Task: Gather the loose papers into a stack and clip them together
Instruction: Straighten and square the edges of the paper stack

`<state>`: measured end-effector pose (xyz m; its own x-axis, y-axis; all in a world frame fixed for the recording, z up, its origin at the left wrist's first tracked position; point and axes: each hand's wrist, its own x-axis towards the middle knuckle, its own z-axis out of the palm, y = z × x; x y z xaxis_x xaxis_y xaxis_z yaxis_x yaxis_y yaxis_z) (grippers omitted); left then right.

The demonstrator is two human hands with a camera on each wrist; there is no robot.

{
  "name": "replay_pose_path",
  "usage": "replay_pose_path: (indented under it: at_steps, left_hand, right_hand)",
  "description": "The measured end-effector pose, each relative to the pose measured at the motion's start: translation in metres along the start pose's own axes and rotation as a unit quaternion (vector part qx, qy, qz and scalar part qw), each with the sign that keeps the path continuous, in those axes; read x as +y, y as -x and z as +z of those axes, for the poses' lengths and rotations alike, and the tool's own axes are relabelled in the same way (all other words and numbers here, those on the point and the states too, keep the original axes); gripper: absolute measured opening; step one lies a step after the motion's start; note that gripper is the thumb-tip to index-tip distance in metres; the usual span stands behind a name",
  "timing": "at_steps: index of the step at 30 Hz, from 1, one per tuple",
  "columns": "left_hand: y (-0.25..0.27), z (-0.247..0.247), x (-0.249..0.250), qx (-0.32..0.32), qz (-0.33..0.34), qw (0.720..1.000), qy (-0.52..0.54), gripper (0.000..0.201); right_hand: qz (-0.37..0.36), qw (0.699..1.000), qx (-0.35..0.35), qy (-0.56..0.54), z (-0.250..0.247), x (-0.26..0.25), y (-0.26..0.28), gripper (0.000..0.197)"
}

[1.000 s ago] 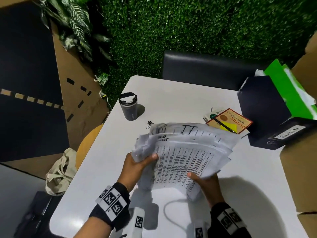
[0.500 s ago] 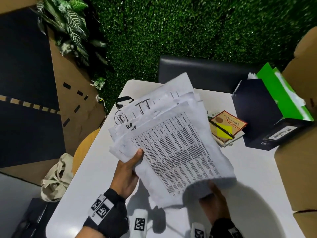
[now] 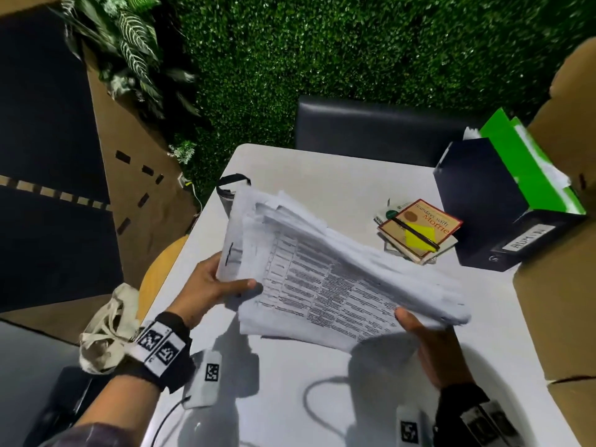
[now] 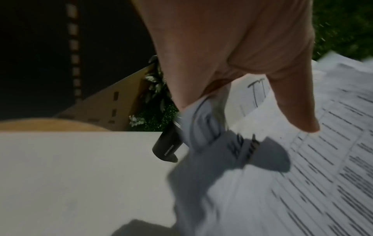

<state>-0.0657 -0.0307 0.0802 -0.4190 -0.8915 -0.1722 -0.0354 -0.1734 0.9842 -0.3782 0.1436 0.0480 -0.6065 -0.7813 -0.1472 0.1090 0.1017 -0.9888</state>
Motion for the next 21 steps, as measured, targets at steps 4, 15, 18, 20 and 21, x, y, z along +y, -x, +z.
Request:
replay_pose_path:
  at_steps: [4, 15, 18, 20, 21]
  left_hand:
    - [-0.002, 0.003, 0.000, 0.002, 0.013, 1.000, -0.028, 0.027]
    - [0.007, 0.028, -0.059, -0.029, -0.074, 0.997, 0.011, 0.060]
    - [0.004, 0.031, -0.063, -0.014, -0.074, 0.996, 0.045, 0.052]
    - [0.002, 0.033, -0.067, -0.012, -0.084, 0.995, 0.046, 0.052]
    - [0.001, 0.033, -0.070, -0.014, -0.087, 0.995, 0.044, 0.053]
  right_hand:
    - [0.013, 0.999, -0.036, 0.018, 0.000, 0.002, 0.014, 0.017]
    - [0.105, 0.992, -0.063, 0.042, -0.016, 0.057, 0.004, 0.028]
    - [0.069, 0.996, -0.040, 0.035, -0.008, 0.044, 0.000, 0.029]
    - [0.068, 0.997, -0.026, 0.009, -0.009, 0.044, -0.004, 0.030]
    - [0.076, 0.997, -0.024, -0.017, -0.011, 0.046, -0.006, 0.031]
